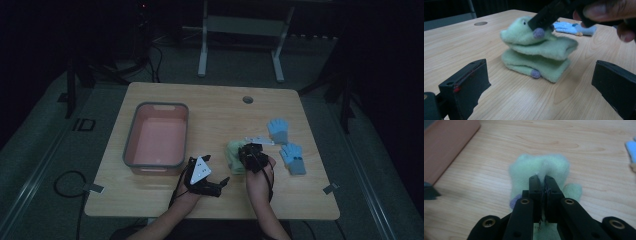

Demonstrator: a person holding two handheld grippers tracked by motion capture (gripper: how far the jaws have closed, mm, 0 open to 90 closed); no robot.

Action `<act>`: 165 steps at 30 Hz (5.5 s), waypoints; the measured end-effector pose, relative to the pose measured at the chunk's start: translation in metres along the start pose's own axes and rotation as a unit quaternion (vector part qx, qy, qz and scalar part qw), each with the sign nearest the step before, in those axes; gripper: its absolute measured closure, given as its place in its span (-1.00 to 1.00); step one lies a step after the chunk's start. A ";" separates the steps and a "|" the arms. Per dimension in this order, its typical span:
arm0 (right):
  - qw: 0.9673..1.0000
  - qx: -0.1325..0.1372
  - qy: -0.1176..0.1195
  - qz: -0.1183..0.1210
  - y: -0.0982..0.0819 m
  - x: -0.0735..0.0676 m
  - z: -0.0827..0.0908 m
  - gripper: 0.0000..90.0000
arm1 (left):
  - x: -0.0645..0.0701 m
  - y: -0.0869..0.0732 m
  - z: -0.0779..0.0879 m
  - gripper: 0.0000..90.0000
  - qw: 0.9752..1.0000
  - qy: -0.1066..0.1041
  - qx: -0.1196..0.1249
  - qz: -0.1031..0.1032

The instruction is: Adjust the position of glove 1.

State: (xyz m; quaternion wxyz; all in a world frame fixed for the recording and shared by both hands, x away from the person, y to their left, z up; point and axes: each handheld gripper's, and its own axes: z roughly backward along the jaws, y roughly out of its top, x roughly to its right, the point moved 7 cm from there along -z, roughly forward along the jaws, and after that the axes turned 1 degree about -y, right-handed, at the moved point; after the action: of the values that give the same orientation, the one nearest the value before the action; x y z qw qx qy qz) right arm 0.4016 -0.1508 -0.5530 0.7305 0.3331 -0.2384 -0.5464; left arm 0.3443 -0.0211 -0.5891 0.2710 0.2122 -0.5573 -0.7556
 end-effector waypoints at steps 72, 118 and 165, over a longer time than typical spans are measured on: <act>0.958 -0.064 0.249 0.129 0.021 0.051 -0.053 -0.15 | 0.017 0.009 -0.066 -0.21 0.956 -0.131 -0.163 -0.206; 0.947 -0.070 0.302 0.087 0.058 0.012 -0.024 0.63 | -0.013 0.075 -0.025 0.74 0.946 -0.114 -0.199 -0.229; 0.925 -0.041 0.353 0.137 0.132 -0.149 -0.038 0.63 | -0.120 0.073 0.102 0.75 0.951 -0.036 -0.223 -0.212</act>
State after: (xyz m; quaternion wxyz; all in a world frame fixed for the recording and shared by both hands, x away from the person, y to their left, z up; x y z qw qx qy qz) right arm 0.4700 0.0242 -0.4772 0.8481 0.4383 0.0145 -0.2975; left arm 0.3849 0.1135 -0.4874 0.1244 0.2326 -0.3262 -0.9078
